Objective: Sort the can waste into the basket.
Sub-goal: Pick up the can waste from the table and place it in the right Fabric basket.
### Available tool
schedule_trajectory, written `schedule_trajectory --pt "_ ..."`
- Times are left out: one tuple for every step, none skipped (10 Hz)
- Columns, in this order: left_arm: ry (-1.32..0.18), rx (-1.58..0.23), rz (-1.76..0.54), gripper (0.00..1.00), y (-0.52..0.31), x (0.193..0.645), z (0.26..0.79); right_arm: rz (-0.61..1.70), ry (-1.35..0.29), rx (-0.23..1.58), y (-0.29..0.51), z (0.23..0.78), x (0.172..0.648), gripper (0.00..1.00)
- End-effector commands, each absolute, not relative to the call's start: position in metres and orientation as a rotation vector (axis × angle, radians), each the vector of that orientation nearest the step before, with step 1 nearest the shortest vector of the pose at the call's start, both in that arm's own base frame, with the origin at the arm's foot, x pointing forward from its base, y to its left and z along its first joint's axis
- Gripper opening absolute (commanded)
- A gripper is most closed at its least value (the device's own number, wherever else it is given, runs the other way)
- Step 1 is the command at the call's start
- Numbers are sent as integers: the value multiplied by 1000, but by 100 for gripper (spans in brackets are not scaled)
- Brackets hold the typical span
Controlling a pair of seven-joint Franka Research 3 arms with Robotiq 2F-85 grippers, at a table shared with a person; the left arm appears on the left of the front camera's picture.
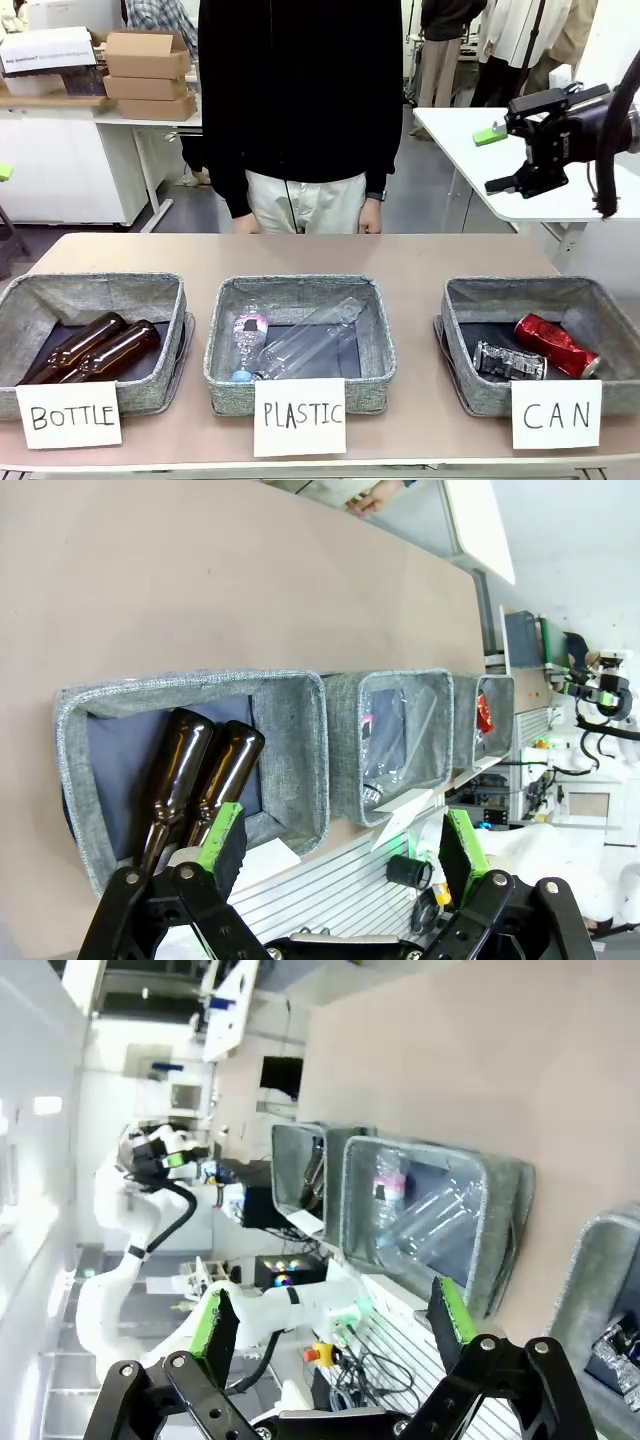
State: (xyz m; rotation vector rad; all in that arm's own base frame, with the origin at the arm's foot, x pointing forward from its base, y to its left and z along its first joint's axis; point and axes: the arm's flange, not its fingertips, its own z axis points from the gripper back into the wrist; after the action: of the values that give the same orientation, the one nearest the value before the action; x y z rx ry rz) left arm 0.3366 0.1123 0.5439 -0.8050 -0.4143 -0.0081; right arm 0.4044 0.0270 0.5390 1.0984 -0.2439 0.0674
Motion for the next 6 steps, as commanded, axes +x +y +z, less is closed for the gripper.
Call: schedule_trajectory --pt "-403 -803 -5 100 114 335 545 97 -219 926 32 524 404 100" --pt "-403 -803 -5 100 114 335 545 97 -219 926 32 524 404 100" --pt "-403 -803 -5 100 114 335 545 97 -219 926 32 524 404 100" --pt "-403 -803 -5 100 114 335 545 97 -219 926 32 524 404 100" --pt "-403 -803 -5 100 114 335 545 97 -219 926 32 524 404 100" --pt "-403 -803 -5 100 114 335 545 97 -219 926 32 524 404 100"
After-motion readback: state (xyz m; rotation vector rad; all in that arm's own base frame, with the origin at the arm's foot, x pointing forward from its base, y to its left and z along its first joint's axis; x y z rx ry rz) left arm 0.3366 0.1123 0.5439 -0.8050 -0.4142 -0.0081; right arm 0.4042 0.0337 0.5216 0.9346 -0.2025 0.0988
